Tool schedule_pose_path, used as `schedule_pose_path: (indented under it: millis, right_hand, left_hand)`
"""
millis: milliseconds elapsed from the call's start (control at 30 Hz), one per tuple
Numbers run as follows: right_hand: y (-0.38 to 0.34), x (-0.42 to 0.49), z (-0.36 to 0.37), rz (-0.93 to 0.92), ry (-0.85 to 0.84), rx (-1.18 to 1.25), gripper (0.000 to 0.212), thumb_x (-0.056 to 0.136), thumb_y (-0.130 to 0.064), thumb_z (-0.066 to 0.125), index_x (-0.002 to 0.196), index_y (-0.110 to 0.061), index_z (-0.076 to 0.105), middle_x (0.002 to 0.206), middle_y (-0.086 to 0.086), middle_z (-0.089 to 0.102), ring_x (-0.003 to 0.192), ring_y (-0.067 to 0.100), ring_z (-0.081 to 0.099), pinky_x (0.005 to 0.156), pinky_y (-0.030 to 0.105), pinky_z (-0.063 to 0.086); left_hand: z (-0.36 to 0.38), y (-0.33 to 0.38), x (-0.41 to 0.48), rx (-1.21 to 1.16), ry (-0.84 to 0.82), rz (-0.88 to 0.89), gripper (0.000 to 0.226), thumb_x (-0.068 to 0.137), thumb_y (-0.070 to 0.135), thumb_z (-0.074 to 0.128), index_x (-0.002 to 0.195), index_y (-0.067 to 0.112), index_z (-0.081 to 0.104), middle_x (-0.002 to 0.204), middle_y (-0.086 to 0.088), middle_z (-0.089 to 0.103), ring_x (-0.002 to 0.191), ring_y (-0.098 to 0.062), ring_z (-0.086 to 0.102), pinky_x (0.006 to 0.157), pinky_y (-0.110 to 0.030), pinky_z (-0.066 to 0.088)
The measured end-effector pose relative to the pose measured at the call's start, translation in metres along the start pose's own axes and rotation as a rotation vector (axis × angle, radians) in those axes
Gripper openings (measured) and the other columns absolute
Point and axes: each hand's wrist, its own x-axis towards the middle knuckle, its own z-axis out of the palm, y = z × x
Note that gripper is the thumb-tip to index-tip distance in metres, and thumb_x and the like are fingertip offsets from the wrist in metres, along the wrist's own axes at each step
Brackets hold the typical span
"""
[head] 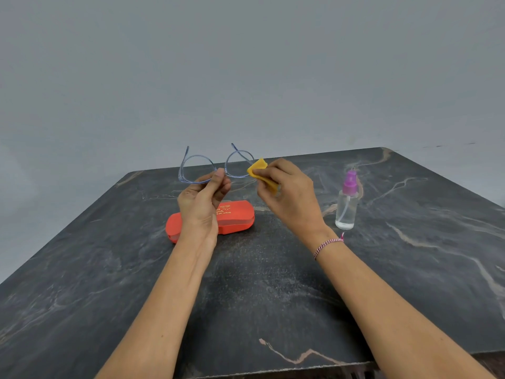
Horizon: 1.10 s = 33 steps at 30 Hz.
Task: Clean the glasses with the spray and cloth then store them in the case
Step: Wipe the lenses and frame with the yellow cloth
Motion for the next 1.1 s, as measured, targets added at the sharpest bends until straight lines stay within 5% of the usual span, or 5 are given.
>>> schedule_pose_path:
  millis: [167,467,833,1100]
  right_hand:
    - [-0.007,0.000,0.003,-0.045,-0.065,-0.005,0.021,0.077,-0.002,0.067,0.097,-0.004,0.071,0.084,0.007,0.063,0.078,0.020,0.061,0.072,0.020,0.045]
    - [0.003,0.007,-0.007,0.034,0.081,-0.027,0.019,0.080,-0.002,0.068,0.098,-0.005,0.072,0.082,0.007,0.062,0.074,0.020,0.061,0.069,0.024,0.048]
    - [-0.010,0.001,0.004,-0.098,-0.057,-0.013,0.019,0.078,-0.003,0.067,0.096,-0.006,0.072,0.080,0.007,0.062,0.074,0.023,0.061,0.067,0.027,0.048]
    - [-0.001,0.006,-0.003,0.015,0.107,0.002,0.018,0.081,-0.003,0.067,0.099,-0.003,0.071,0.082,0.008,0.064,0.073,0.021,0.062,0.070,0.026,0.049]
  left_hand:
    - [0.000,0.000,0.000,0.003,0.004,-0.006,0.007,0.083,0.001,0.064,0.076,0.004,0.064,0.057,0.003,0.067,0.055,-0.005,0.064,0.058,-0.014,0.053]
    - [0.003,-0.002,-0.005,0.110,-0.066,-0.030,0.005,0.082,0.002,0.065,0.078,0.003,0.065,0.056,0.003,0.067,0.055,-0.005,0.064,0.058,-0.014,0.053]
    - [0.001,-0.001,-0.004,0.091,-0.032,0.003,0.007,0.082,0.002,0.065,0.076,0.005,0.065,0.058,0.003,0.068,0.056,-0.006,0.065,0.058,-0.014,0.053]
    - [0.006,-0.005,-0.009,0.209,-0.070,0.087,0.006,0.081,0.001,0.067,0.077,0.005,0.066,0.054,0.003,0.067,0.054,-0.006,0.064,0.059,-0.016,0.053]
